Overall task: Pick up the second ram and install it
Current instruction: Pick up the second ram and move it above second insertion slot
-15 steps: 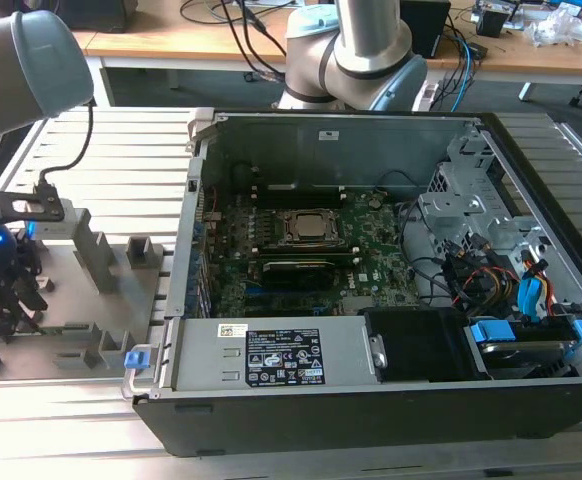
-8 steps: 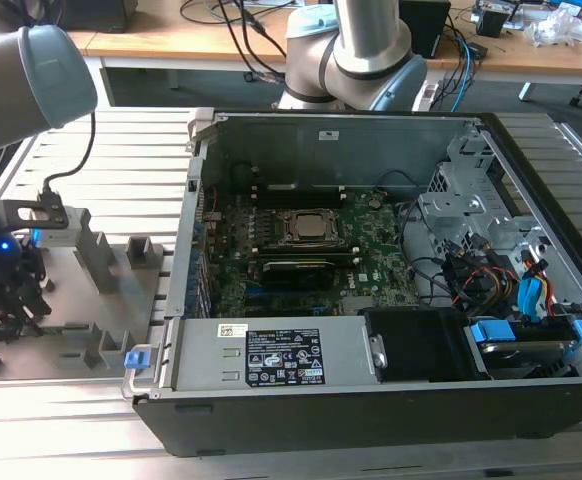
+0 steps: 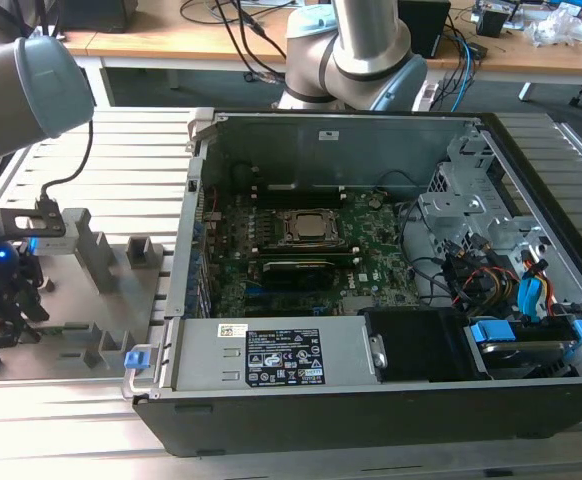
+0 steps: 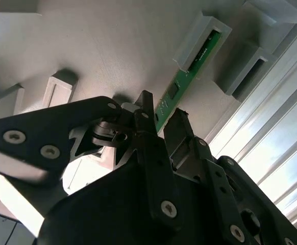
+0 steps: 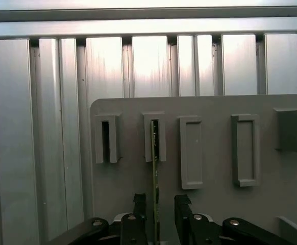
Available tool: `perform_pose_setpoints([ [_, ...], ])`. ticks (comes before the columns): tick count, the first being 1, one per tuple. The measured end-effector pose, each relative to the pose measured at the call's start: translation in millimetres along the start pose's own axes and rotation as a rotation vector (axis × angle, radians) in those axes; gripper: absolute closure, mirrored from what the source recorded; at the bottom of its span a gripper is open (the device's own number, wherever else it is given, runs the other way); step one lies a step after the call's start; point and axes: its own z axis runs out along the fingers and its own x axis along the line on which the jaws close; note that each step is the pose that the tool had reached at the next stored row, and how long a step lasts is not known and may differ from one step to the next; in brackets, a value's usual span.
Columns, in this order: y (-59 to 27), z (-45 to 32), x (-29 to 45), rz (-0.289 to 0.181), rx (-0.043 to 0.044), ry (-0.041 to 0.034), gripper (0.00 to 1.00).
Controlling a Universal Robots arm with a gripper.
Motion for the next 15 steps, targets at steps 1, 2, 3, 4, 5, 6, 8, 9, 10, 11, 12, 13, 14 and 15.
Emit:
perform_pose_setpoints([
  [1, 0.0, 0.0, 0.0, 0.000, 0.0000, 0.0000, 0.64],
  [2, 0.0, 0.0, 0.1, 0.000, 0.0001, 0.0000, 0.64],
  [3, 0.0, 0.0, 0.1, 0.000, 0.0000, 0.0000, 0.65],
  [4, 0.0, 0.0, 0.1, 0.000, 0.0001, 0.0001, 0.78],
  [5, 0.0, 0.0, 0.1, 0.000, 0.0000, 0.0000, 0.84],
  [6, 0.0, 0.0, 0.1, 0.000, 0.0001, 0.0000, 0.84],
  [8, 0.0, 0.0, 0.2, 0.000, 0.0001, 0.0000, 0.86],
  [9, 0.0, 0.0, 0.2, 0.000, 0.0001, 0.0000, 0.86],
  [10, 0.0, 0.0, 0.2, 0.000, 0.0001, 0.0000, 0.86],
  [11, 0.0, 0.0, 0.3, 0.000, 0.0000, 0.0000, 0.86],
  [12, 0.0, 0.0, 0.3, 0.000, 0.0000, 0.0000, 0.86],
  [13, 0.0, 0.0, 0.3, 0.000, 0.0000, 0.0000, 0.86],
  [14, 0.0, 0.0, 0.3, 0.000, 0.0000, 0.0000, 0.86],
  [15, 0.0, 0.0, 0.4, 0.000, 0.0001, 0.0000, 0.86],
])
